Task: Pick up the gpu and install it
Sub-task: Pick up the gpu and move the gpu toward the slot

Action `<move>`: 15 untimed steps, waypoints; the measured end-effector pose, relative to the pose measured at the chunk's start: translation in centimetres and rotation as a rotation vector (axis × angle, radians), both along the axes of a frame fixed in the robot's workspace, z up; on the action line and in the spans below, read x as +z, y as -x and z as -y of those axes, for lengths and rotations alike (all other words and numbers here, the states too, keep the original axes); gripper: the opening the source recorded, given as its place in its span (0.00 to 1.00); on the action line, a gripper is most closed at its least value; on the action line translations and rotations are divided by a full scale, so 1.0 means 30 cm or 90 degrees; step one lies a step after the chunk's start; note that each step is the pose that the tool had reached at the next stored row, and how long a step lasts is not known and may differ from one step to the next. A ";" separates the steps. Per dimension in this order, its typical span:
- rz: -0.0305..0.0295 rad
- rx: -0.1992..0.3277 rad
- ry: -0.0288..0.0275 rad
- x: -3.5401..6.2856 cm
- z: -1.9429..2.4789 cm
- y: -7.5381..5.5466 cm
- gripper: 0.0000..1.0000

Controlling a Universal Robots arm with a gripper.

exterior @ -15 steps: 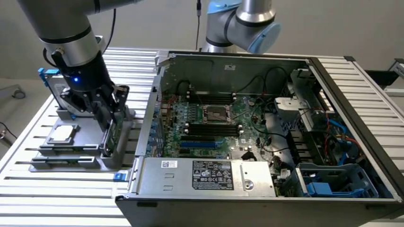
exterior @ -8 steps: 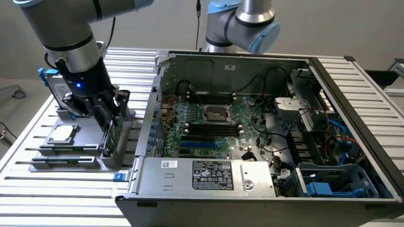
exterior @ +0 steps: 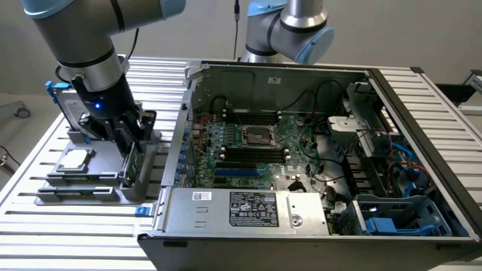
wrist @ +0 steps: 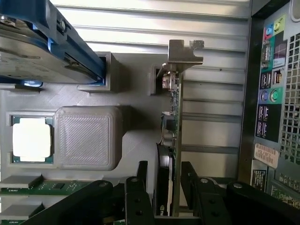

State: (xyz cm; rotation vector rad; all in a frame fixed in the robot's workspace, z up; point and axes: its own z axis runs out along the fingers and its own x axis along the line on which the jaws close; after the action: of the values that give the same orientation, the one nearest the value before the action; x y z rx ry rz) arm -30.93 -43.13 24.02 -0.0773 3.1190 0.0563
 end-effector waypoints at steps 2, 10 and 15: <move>-0.0001 0.000 0.0001 0.000 0.000 0.001 0.42; 0.0001 -0.002 0.0001 -0.001 0.000 0.002 0.42; 0.0008 -0.008 0.0010 -0.001 0.000 0.002 0.42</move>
State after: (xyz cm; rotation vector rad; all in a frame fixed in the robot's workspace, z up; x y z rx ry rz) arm -30.98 -43.13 24.00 -0.0565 3.1180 0.0536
